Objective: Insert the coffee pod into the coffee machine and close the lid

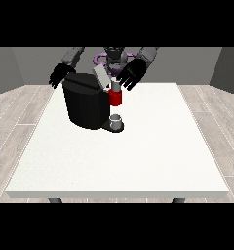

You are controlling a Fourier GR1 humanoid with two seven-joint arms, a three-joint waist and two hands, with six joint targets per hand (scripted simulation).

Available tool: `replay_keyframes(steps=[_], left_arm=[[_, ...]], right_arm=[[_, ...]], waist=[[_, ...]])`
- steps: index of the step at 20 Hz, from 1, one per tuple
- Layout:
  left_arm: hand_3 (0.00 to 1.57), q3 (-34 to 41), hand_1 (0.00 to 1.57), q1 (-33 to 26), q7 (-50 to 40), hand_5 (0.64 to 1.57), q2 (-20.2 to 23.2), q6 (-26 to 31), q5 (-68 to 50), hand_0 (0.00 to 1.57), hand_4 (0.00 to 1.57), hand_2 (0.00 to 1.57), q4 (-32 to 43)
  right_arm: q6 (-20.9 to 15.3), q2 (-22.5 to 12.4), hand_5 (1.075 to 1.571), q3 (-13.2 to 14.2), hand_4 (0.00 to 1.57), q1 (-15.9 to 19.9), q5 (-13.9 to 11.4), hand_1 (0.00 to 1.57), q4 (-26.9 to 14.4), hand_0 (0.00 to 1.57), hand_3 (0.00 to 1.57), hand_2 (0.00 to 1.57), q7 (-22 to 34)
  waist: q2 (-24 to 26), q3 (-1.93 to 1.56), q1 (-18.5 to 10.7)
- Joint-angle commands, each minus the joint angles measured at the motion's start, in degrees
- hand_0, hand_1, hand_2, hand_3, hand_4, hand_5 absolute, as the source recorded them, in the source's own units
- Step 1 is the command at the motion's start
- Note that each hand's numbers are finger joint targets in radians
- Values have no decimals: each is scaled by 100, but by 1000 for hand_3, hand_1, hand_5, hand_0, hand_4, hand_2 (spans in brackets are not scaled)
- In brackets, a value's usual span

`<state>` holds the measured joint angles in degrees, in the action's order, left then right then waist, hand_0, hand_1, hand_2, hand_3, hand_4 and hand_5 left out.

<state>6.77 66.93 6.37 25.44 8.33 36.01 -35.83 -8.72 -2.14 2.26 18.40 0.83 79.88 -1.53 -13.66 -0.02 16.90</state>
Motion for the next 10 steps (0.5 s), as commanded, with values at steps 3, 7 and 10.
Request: replay_keyframes(steps=[3, 7, 10], left_arm=[[1183, 7, 1179, 100, 66, 1571, -40, 62, 19, 1179, 493, 1253, 31], [1200, -120, 1198, -17, 39, 1571, -268, -112, 148, 1198, 505, 1271, -29], [1202, -3, 1186, 47, 231, 1571, -19, -81, 112, 1186, 515, 1269, -11]], right_arm=[[-192, -18, 1571, 121, 518, 206, -24, 0, -10, 0, 0, 0, 161], [-70, 14, 1571, 122, 538, -23, 43, 0, -125, 0, 0, 0, -157], [130, -121, 1571, 244, 481, 61, 198, 0, -114, 0, 0, 0, -304]], waist=[[-124, 1, -81], [-83, 0, -79], [-288, 0, -74]])
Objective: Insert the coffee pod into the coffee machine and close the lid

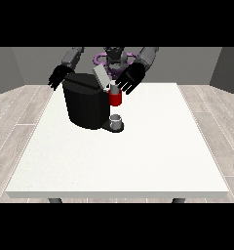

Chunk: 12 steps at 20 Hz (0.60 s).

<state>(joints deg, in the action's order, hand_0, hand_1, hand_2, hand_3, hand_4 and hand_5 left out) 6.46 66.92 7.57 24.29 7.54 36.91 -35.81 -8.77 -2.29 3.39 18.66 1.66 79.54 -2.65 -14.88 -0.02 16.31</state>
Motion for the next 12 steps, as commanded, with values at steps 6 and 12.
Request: replay_keyframes(steps=[6, 12], left_arm=[[1199, 75, 1221, 114, -62, 1571, 153, -38, 110, 1221, 488, 1275, 175], [1152, 32, 1220, -56, -63, 1571, -63, 1, 99, 1220, 467, 1252, 86]], right_arm=[[-7, 59, 1571, -58, 448, 39, 39, 0, 208, 0, 0, 0, 2], [104, -33, 1571, 109, 446, -120, 137, 0, -74, 0, 0, 0, -270]], waist=[[-157, 2, 161], [-57, 0, -23]])
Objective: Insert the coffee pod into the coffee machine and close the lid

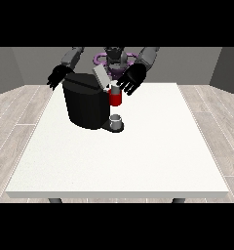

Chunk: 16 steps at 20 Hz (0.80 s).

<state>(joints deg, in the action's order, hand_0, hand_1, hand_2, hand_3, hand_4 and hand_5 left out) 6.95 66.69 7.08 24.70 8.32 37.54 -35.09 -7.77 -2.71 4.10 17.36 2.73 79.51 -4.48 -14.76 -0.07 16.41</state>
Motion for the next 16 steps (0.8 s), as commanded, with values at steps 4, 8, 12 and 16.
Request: replay_keyframes(steps=[4, 8, 12, 16], left_arm=[[1058, -30, 1161, 174, -179, 1571, -42, 95, 76, 1161, 457, 1195, 36], [990, 7, 1118, 180, 101, 1571, 315, 167, 140, 1118, 442, 1158, 30], [945, -92, 1066, -249, 267, 1571, 25, -92, 225, 1066, 380, 1116, 77], [967, -204, 1073, 91, -9, 1571, -71, 131, 297, 1073, 364, 1125, -91]], right_arm=[[-125, 110, 1571, -61, 418, -84, -162, 0, -214, 0, 0, 0, -399], [31, -116, 1571, 113, 380, 71, 63, 0, -58, 0, 0, 0, 25], [-56, 4, 1571, -43, 438, -32, -5, 0, 100, 0, 0, 0, 198], [-112, -15, 1571, 158, 477, 134, 40, 0, -308, 0, 0, 0, -55]], waist=[[-207, 3, 36], [-150, 6, 68], [4, 7, -34], [33, 3, -188]])
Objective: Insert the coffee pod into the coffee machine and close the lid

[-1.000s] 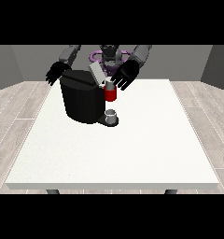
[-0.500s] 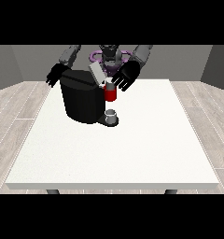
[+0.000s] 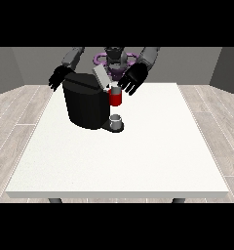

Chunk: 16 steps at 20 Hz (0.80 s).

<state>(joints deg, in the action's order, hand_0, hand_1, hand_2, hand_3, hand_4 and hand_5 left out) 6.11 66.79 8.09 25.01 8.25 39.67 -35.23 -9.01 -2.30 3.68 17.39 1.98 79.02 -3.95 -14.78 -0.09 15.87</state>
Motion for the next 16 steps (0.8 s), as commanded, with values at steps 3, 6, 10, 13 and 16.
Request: replay_keyframes(steps=[3, 6, 10, 13, 16], left_arm=[[904, -6, 1018, -58, 167, 1571, 47, -26, 73, 1018, 369, 1086, 46], [112, -363, 0, -188, 469, 1571, 71, 215, 324, 0, 0, 378, -16], [0, -329, 0, -114, 100, 1571, 9, 212, 400, 0, 0, 0, 114], [0, -279, 0, -54, 315, 1571, 236, 285, 419, 0, 0, 0, 86], [0, -194, 0, -22, 392, 1571, 215, 354, 320, 0, 0, 0, -42]], right_arm=[[-48, 41, 1571, 11, 415, 142, 69, 0, 113, 0, 0, 0, 134], [-37, 75, 1571, -19, 465, 23, -3, 0, -70, 0, 0, 0, -154], [15, -61, 1571, 0, 419, 67, 19, 0, 6, 0, 0, 0, 149], [-279, 76, 1571, -97, 353, 40, -200, 0, 45, 0, 0, 0, 115], [-69, -80, 1571, 149, 338, 26, 6, 0, -236, 0, 0, 0, -157]], waist=[[-5, 8, -12], [-66, 7, -140], [34, 8, 67], [-14, 8, -21], [-59, 7, -151]])
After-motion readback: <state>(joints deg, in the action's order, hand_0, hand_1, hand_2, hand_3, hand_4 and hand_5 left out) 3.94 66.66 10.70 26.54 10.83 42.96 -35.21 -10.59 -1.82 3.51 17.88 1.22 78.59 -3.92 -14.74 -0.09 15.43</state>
